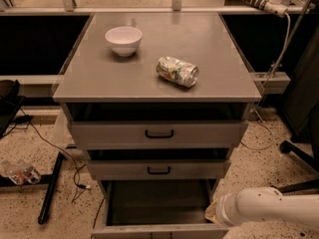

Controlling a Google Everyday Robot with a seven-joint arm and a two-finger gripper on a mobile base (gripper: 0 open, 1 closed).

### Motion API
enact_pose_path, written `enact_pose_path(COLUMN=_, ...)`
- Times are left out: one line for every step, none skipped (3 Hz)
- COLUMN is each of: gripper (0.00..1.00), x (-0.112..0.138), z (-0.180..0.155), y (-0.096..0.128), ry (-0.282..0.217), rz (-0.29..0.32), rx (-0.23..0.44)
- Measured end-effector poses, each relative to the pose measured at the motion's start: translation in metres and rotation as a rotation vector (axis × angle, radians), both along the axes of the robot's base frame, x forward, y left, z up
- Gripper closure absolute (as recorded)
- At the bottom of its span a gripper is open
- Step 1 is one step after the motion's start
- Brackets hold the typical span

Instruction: Close bottom drawer

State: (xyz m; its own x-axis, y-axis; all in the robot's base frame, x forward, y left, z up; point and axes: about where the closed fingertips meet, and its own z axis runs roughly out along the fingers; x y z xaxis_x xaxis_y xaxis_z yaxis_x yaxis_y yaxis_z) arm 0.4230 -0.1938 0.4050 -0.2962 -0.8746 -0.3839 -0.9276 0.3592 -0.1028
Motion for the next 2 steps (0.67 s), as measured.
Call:
enact_pose_path(gripper=1.00, x=-0.001, z=-0.002, y=0.001, ry=0.000, rz=0.000, rx=-0.002)
enact_pose_path(gripper=1.00, x=0.001, z=-0.030, y=0.006, ry=0.010, rz=-0.003, rx=0.041)
